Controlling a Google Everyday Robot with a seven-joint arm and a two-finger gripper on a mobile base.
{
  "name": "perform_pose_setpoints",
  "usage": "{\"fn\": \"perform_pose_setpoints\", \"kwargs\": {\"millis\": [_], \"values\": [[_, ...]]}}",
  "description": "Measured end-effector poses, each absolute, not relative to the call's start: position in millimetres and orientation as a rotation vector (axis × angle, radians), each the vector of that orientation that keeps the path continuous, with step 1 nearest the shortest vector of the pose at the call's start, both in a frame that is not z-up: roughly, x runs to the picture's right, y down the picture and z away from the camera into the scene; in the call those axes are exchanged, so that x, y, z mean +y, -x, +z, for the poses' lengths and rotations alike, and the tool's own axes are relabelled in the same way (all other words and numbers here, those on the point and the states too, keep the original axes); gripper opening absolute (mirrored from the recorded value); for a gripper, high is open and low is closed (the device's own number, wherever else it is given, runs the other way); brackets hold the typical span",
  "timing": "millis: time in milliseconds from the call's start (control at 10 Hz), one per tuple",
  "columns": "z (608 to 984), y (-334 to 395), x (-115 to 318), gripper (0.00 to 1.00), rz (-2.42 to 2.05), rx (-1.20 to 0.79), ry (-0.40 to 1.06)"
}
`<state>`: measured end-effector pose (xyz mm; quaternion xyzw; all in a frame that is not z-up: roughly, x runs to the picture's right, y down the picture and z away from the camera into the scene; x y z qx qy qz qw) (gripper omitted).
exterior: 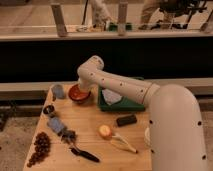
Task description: Stack bowls on top of each other
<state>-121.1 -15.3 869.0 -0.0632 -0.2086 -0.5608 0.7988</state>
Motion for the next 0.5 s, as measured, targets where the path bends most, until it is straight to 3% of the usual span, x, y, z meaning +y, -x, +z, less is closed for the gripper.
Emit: {"fn": "perform_pose_setpoints", "kwargs": {"millis": [100, 500], "values": [[869.2, 119.9, -15.2, 0.66, -1.200, -0.444, 0.137], [868.9, 120.9, -15.4, 0.67, -1.201, -0.444, 0.136]]}}
